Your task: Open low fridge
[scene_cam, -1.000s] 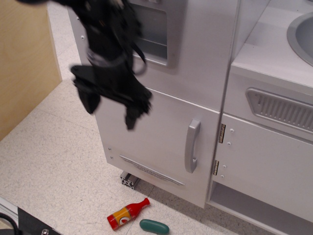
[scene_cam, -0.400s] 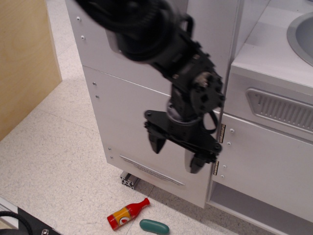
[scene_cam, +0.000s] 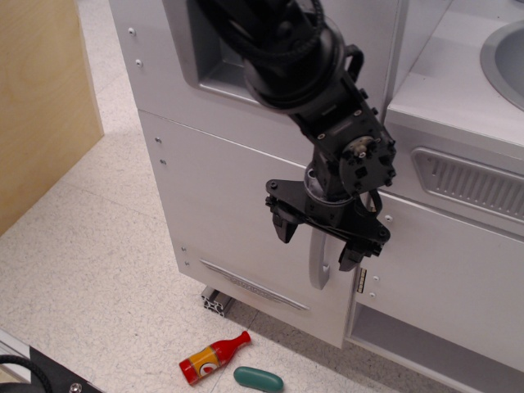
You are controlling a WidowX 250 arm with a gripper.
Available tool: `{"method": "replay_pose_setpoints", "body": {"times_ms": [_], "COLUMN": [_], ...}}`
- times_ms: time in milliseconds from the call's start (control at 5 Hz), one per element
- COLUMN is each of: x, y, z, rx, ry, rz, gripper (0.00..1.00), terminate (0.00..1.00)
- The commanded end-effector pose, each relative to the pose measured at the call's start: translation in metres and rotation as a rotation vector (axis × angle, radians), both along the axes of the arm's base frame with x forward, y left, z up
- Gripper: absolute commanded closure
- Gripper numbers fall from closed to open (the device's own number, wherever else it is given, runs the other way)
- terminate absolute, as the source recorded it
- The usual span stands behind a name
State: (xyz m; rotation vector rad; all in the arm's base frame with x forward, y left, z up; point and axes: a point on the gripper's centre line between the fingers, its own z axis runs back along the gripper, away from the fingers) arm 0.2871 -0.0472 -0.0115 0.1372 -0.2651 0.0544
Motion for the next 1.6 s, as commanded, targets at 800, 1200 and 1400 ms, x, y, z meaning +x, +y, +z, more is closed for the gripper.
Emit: {"method": "replay_pose_setpoints", "body": {"times_ms": [800,1200,1400], "x": [0.023,-0.004,-0.022], "y": [0.023,0.033,0.049], "z": [-0.015,-0.008,0.005], "rx": [0.028,0.033,0.026], "ry": [-0.075,-0.049,-0.052], "rz": [-0.023,-0.075,-0.113], "gripper": [1.00,1.00,1.00], "terminate": [0.00,0.00,0.00]}}
